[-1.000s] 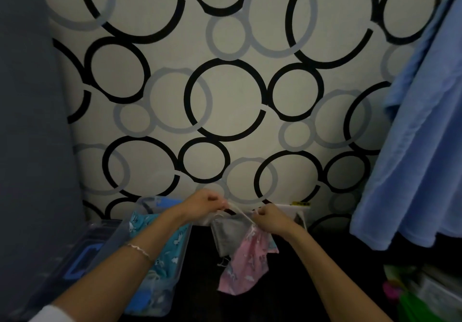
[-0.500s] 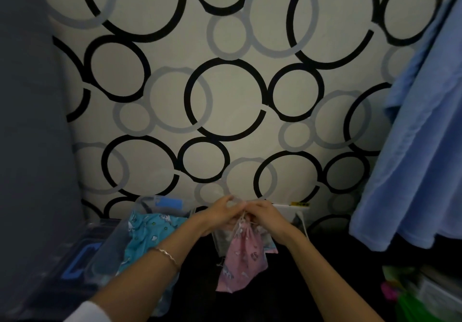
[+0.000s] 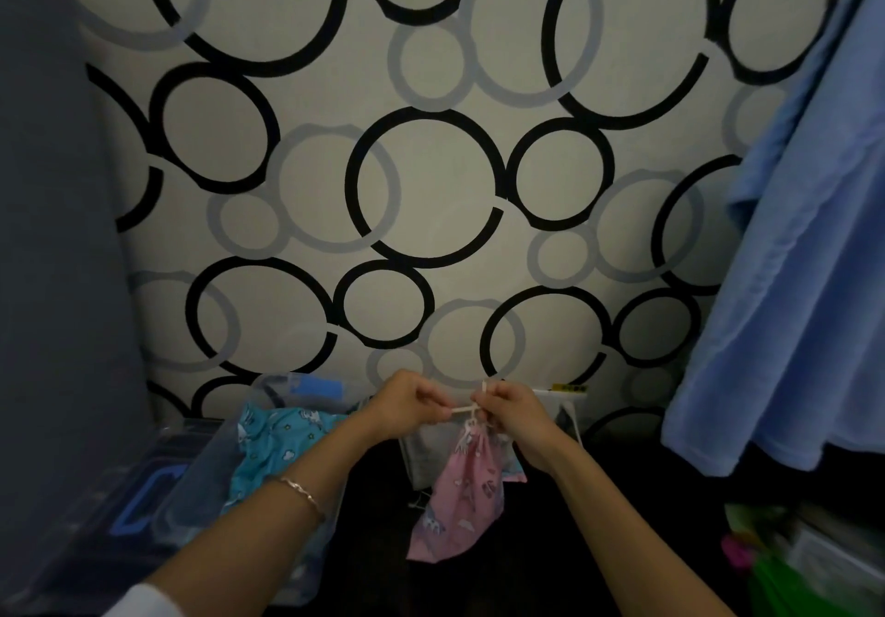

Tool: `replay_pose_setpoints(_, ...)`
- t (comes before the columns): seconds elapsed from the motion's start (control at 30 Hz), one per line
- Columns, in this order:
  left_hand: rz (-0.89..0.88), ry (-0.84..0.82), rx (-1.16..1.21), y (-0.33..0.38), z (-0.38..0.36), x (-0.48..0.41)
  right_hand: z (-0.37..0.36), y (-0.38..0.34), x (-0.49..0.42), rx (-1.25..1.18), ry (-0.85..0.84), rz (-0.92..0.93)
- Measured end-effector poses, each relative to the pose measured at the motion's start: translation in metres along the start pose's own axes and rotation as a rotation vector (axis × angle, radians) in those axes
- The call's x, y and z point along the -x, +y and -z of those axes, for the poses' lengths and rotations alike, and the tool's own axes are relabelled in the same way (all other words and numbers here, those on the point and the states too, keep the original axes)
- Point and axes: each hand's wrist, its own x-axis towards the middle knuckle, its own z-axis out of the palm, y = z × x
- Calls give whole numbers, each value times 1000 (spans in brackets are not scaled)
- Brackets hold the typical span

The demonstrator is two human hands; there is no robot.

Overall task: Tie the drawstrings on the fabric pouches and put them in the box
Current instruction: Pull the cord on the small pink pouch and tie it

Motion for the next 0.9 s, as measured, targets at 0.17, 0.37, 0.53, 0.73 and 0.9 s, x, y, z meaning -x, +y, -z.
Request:
replay_pose_setpoints(0.17, 5, -195, -533, 0, 11, -4, -11, 3, 3, 77, -3, 63)
replay_pose_setpoints(0.37, 40, -178, -208, 9, 0, -3, -14, -2, -1, 122, -37, 90)
replay_pose_setpoints(0.53, -40, -101, 52, 10, -4, -2, -6, -4, 0, 111, -37, 90)
replay_pose_setpoints(0.73, -28, -48, 66, 5, -6, -4, -1, -3, 9, 7, -74, 33)
replay_pose_setpoints(0.9, 14, -102, 32, 6, -4, -4, -2, -6, 13, 343, -50, 213)
